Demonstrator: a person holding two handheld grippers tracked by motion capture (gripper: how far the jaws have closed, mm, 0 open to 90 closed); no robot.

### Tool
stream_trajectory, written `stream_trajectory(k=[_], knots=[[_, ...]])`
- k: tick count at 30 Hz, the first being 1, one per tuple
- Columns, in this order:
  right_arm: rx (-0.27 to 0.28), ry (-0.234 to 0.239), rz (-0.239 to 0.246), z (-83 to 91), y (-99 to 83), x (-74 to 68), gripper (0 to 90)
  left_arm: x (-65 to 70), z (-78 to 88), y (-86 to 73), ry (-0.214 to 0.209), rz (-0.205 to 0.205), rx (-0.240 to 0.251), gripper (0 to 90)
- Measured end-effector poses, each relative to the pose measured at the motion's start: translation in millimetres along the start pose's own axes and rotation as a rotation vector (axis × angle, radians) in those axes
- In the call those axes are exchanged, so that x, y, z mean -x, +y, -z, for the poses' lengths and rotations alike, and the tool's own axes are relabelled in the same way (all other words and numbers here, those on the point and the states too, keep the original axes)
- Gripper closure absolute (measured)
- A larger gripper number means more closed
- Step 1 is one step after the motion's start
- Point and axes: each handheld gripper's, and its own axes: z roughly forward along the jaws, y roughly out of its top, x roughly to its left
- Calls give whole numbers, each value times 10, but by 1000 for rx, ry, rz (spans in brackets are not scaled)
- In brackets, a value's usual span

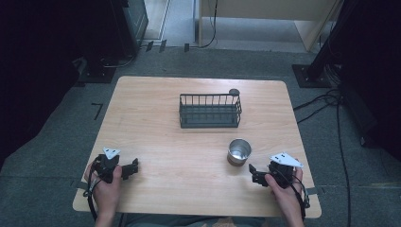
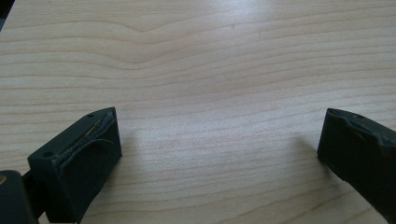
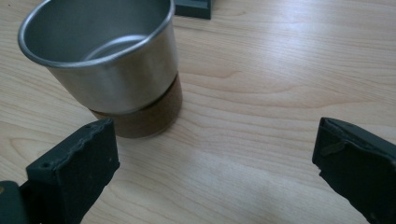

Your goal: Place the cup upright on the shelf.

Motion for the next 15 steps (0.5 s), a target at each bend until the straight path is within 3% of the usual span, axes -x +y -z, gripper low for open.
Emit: stream_trajectory(k=[15], knots=[[5,51,8,-78,82,-117,0,0,0,1,0,0,-1,0]])
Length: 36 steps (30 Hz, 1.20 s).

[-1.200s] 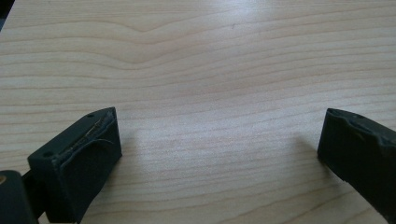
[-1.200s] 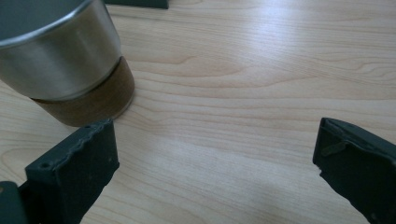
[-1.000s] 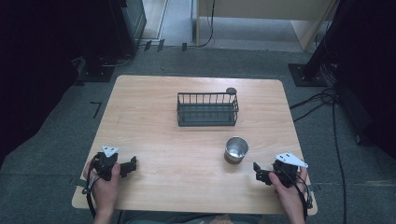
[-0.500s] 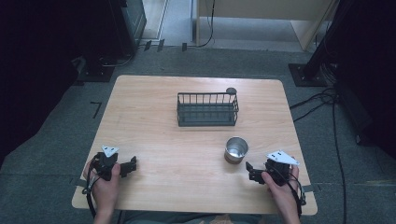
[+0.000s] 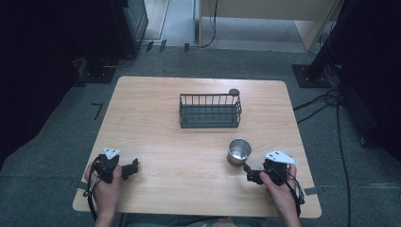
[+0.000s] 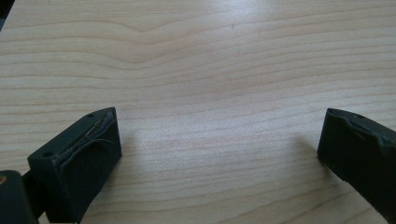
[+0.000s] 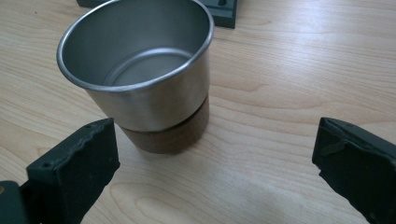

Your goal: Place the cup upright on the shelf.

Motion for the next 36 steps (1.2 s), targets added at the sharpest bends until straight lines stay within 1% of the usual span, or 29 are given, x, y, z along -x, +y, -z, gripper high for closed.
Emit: stream_trajectory(k=[4,11,12,21,23,27,33,36], knots=[[0,24,-3,-38,38,-28,0,0,0,0,0,0,1,0],[-3,49,3,-106,104,-81,0,0,0,0,0,0,0,0],[-2,59,4,-124,116,-92,0,-1,0,0,0,0,0,0],[-3,72,3,-208,164,-159,0,0,0,0,0,0,0,0],[-4,76,13,-236,170,-187,0,0,0,0,0,0,0,0],[-12,74,23,-299,171,-228,6,-1,0,0,0,0,0,0],[3,46,31,-383,180,-280,73,0,0,0,0,0,0,0],[4,37,36,-407,179,-298,88,0,0,0,0,0,1,0]])
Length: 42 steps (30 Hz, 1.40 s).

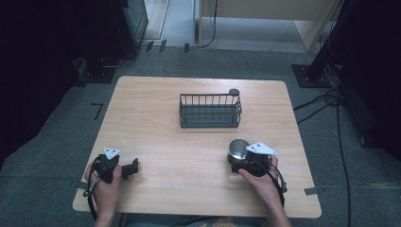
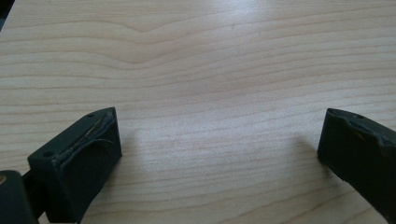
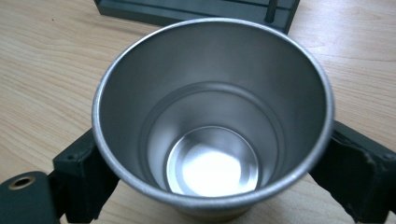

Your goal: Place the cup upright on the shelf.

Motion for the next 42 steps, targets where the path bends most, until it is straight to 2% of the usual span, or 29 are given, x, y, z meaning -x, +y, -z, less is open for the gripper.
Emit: stream_trajectory(k=[9,21,42], knots=[[28,-20,28,-36,-6,-52,169,0,0,0,0,0,0,0],[39,-22,27,-25,15,-64,178,0,0,0,0,0,0,0],[75,-8,33,-15,401,-124,179,0,0,0,0,0,0,0]])
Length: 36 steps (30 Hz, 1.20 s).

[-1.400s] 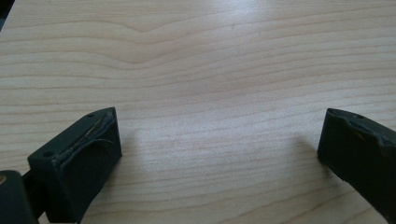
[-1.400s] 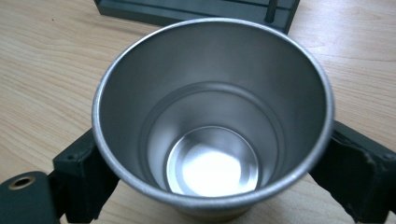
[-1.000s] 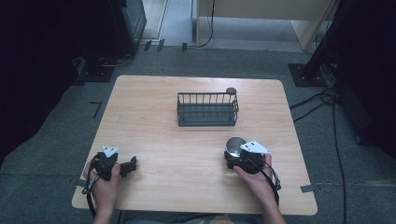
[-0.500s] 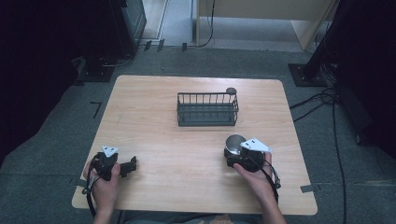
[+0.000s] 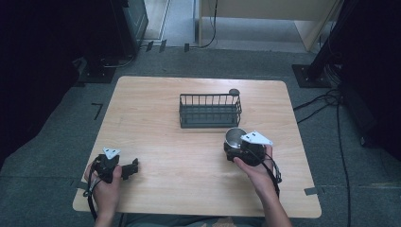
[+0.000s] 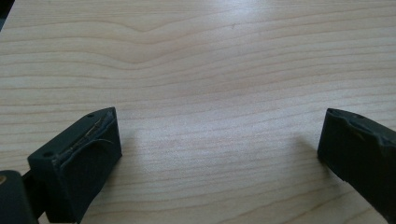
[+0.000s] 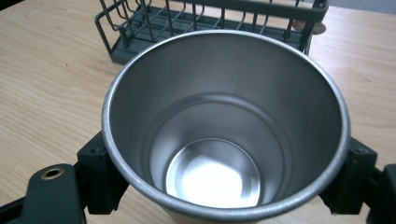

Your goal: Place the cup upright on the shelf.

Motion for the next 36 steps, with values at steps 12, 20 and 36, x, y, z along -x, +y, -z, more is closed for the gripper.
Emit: stream_trajectory(k=[12,20,36], knots=[[23,1,19,-28,277,-21,180,0,0,0,0,0,0,0],[32,-1,24,-65,426,-30,180,0,0,0,0,-1,-1,0],[45,-7,19,-162,725,-39,180,1,-1,0,0,2,1,0]])
